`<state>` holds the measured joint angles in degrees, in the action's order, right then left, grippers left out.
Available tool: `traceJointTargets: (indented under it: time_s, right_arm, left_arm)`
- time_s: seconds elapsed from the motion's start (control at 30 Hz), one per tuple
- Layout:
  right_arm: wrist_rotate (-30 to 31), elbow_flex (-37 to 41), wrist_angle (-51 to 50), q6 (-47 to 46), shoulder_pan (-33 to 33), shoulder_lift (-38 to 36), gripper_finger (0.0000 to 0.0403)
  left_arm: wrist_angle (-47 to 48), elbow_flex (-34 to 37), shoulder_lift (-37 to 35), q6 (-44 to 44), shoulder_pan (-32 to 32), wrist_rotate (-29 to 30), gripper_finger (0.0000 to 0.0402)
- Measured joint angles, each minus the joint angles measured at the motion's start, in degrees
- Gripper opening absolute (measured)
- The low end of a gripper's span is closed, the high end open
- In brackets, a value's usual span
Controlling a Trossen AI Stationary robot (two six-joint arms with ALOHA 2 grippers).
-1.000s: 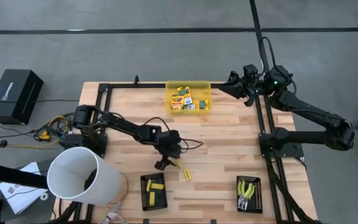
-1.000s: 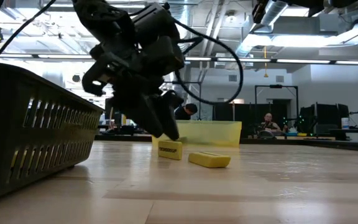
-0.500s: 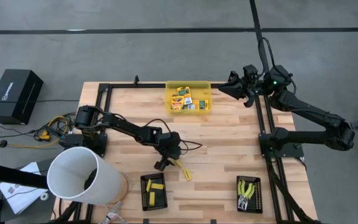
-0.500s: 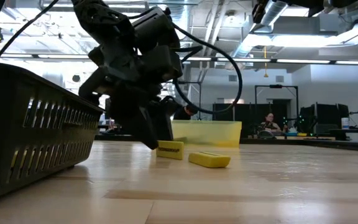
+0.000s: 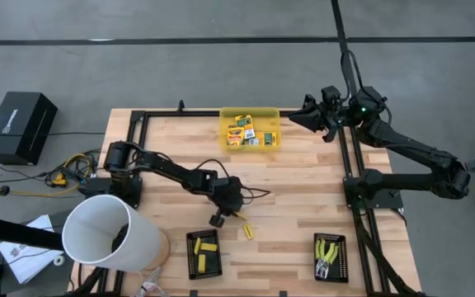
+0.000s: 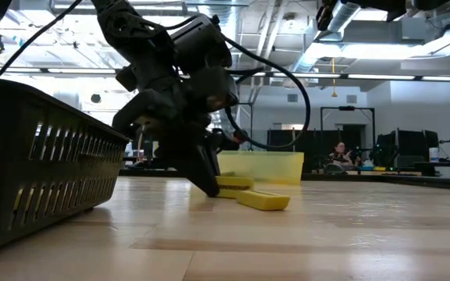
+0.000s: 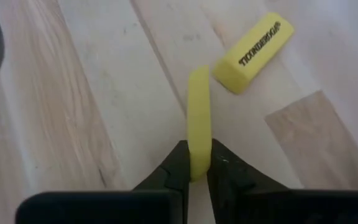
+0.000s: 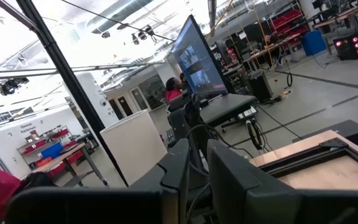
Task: Pick & Place School Supplies
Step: Put the yellow eraser into the left black bin
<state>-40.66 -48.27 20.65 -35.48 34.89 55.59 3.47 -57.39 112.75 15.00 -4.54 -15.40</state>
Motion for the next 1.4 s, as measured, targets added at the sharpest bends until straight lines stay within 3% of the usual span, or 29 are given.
traceJointTargets:
  time_s: [0.17, 0.37, 0.57, 0.7, 0.93, 1.13, 1.4]
  right_arm:
    - [0.0, 0.0, -0.03, 0.07, 0.04, 0.0, 0.0052]
    - [-0.03, 0.0, 0.44, 0.07, 0.89, 0.0, 0.0052]
    - [-0.57, 0.0, 1.29, 1.03, 1.29, -0.02, 0.0052]
    - [-2.0, 0.0, 1.86, 1.3, 1.27, -0.02, 0.0052]
    - [-3.75, 0.0, 2.25, 1.5, 1.27, 0.0, 0.0052]
    - [-4.74, 0.0, 2.14, 1.49, 1.18, -0.02, 0.0052]
    - [-5.84, 0.0, 2.13, 0.96, 1.07, -0.01, 0.0052]
  left_arm:
    - [-0.03, 0.11, -2.04, -4.48, 0.91, 0.08, 0.0025]
    - [3.39, 0.35, -9.47, -8.39, 3.21, 3.71, 0.0025]
    - [13.83, 0.37, -18.83, -8.95, 4.56, 5.42, 0.0025]
    - [25.32, 0.39, -24.62, -5.23, 3.33, 2.48, 0.0025]
    - [28.81, 0.31, -31.37, -9.74, -2.45, -2.18, 0.0025]
    - [28.49, 0.26, -30.67, -14.12, -10.14, -3.44, 0.0025]
    - [25.4, 0.26, -21.47, -16.56, -16.67, -3.42, 0.0025]
